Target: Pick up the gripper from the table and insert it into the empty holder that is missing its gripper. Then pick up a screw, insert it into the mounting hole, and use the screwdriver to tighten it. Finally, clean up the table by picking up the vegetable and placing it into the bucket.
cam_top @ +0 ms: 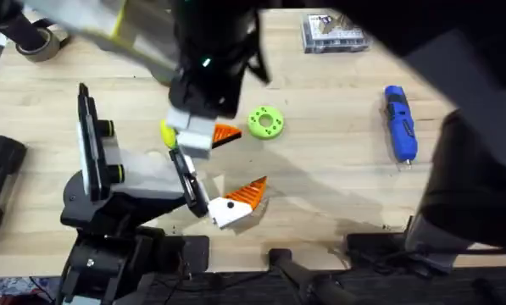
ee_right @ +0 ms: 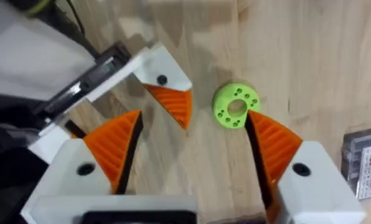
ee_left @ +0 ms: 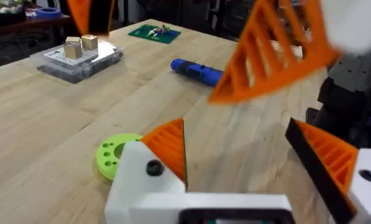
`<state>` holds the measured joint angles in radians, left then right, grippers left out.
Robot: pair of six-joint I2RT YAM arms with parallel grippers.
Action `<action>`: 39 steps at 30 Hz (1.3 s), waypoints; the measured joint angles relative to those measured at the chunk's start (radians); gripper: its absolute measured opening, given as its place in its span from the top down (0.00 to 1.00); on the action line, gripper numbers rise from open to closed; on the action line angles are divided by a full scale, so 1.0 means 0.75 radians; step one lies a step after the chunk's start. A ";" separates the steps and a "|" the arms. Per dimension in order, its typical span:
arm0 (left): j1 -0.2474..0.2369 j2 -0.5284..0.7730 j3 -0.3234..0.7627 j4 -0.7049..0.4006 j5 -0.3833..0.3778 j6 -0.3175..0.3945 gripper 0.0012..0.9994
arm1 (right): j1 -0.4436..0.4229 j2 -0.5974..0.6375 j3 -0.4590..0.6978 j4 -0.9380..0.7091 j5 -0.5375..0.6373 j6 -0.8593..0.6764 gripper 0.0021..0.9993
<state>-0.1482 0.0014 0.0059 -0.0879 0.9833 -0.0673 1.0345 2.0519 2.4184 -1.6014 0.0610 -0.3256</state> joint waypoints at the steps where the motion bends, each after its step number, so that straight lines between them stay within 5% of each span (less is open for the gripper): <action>1: 0.000 0.000 0.000 0.000 0.000 0.000 0.01 | -0.014 -0.019 0.000 -0.003 -0.009 0.000 0.00; 11: 0.000 0.000 0.000 0.000 0.000 0.000 0.01 | -0.123 -0.188 -0.122 0.058 -0.071 -0.023 0.00; 19: 0.000 0.000 0.000 0.000 -0.001 0.000 0.01 | -0.229 -0.609 -0.853 0.599 -0.091 0.081 0.00; 24: 0.000 0.000 0.000 0.000 -0.001 0.001 0.01 | -0.385 -0.844 -1.150 0.693 -0.088 0.218 0.00; 39: 0.000 0.000 0.000 0.000 -0.001 0.000 0.01 | -0.688 -1.092 -1.299 0.655 -0.089 0.301 0.00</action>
<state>-0.1482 0.0013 0.0059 -0.0879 0.9825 -0.0673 0.5186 1.2327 1.4441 -1.1100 -0.0055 -0.1001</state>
